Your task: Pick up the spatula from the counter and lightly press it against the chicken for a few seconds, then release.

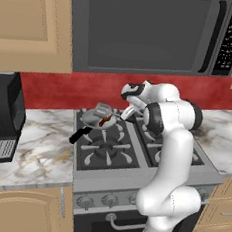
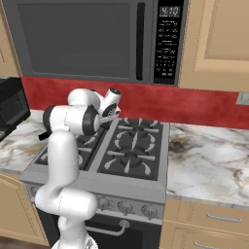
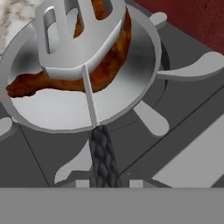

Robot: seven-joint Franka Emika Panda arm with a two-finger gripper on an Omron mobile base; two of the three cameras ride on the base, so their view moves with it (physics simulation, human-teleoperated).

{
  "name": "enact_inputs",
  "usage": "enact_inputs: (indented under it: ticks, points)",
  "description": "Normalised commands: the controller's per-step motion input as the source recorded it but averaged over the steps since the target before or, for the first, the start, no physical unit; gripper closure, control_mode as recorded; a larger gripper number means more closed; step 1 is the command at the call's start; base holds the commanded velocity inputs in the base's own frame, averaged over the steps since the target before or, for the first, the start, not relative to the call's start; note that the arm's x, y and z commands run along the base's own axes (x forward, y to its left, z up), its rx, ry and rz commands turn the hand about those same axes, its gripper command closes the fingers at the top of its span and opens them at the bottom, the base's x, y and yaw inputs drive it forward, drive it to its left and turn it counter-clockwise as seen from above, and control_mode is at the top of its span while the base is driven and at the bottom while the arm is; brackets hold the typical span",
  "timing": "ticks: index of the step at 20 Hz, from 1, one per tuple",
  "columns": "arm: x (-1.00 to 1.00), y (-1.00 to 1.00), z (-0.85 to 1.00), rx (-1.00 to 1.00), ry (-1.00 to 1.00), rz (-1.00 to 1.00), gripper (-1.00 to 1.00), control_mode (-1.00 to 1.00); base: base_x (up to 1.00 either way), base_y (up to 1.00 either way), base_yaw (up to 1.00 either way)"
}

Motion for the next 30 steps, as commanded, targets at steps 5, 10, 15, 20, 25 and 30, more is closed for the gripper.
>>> enact_inputs:
  ticks: [5, 10, 15, 20, 25, 30]
  points:
    - [-0.27, -0.16, -0.06, 0.0, -0.04, 0.01, 1.0, -1.0, 0.0, 0.0, 0.0]
    - [-0.39, -0.11, 0.0, 0.01, -0.15, 0.05, 1.0, -1.0, 0.0, 0.0, 0.0]
    - [-0.44, -0.1, 0.0, 0.01, -0.18, 0.07, 1.0, -1.0, 0.0, 0.0, 0.0]
    - [-0.4, -0.14, 0.08, 0.01, -0.18, 0.07, 1.0, -1.0, 0.0, 0.0, 0.0]
    - [-0.37, -0.26, 0.3, 0.01, -0.17, 0.06, 1.0, -1.0, 0.0, 0.0, 0.0]
    - [-0.29, -0.3, 0.5, 0.0, -0.14, 0.05, 1.0, -1.0, 0.0, 0.0, 0.0]
